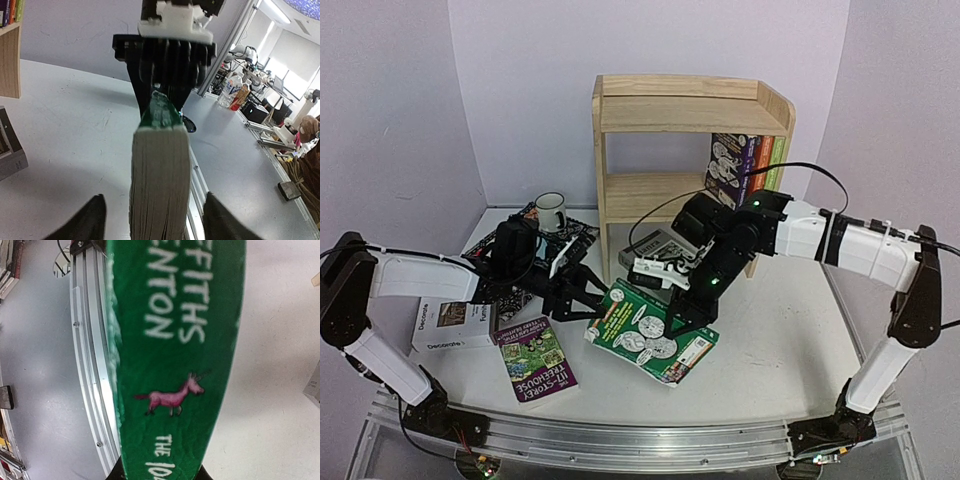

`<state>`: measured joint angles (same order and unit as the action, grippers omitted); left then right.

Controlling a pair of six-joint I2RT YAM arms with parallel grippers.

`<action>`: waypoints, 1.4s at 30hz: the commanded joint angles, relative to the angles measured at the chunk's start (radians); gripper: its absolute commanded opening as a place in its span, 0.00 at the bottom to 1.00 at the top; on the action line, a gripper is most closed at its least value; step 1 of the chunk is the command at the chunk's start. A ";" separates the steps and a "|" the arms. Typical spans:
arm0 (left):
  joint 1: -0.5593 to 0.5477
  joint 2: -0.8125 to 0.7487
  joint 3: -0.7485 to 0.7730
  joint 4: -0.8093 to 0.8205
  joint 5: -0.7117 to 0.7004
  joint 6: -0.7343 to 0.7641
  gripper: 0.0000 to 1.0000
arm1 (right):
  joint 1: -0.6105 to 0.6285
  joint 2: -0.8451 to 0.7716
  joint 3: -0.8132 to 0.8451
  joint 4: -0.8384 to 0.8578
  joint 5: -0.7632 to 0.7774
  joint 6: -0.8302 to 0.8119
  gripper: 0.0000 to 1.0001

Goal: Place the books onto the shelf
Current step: Pass from the left arm to the right, then place the book on the shelf.

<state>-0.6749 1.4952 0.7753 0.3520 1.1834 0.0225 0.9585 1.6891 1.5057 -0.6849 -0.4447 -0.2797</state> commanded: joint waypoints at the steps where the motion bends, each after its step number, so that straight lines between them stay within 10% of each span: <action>1: 0.005 -0.011 0.030 0.055 -0.060 -0.012 0.95 | 0.007 -0.026 -0.017 -0.025 0.090 -0.010 0.00; 20: 0.043 -0.333 -0.133 0.055 -0.889 -0.225 1.00 | -0.010 -0.355 -0.406 0.609 0.752 0.282 0.00; 42: 0.042 -0.459 -0.187 0.053 -0.920 -0.278 0.99 | -0.010 -0.403 -0.622 1.392 1.075 0.339 0.00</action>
<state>-0.6357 1.0669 0.5826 0.3752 0.2783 -0.2408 0.9496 1.2870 0.9000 0.4393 0.5139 0.0818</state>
